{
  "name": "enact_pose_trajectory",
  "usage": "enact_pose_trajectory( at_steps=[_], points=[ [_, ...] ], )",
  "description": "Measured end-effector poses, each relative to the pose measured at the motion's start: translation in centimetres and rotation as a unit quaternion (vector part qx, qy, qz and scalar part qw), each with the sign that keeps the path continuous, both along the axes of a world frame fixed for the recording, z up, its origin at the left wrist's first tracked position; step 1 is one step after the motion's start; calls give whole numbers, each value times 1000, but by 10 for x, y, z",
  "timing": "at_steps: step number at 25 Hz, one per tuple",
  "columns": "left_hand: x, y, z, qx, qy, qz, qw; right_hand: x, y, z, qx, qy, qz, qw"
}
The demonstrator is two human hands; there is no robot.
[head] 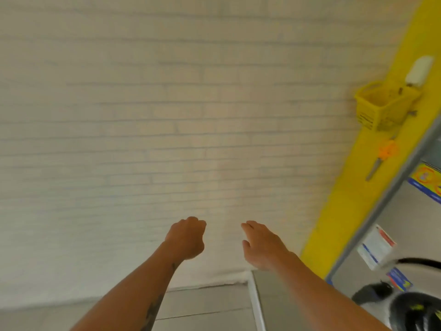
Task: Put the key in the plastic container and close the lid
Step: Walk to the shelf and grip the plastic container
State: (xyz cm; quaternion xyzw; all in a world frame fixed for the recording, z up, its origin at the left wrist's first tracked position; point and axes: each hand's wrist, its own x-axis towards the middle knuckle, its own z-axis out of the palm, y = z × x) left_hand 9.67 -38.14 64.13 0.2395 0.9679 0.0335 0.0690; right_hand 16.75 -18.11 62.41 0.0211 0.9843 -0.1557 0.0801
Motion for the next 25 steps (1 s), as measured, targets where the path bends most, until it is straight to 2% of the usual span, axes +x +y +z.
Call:
enact_pose_trajectory(
  at_steps=[6,15,25],
  points=[
    [14,-184,36,62,4,153,986,-40,-174,46,0,21,134,991],
    [63,-495,63,88,47,298,949,-52,-493,83,-9,43,270,962],
    [112,-753,87,93,63,472,874,-78,-779,110,-16,56,433,900]
  ],
)
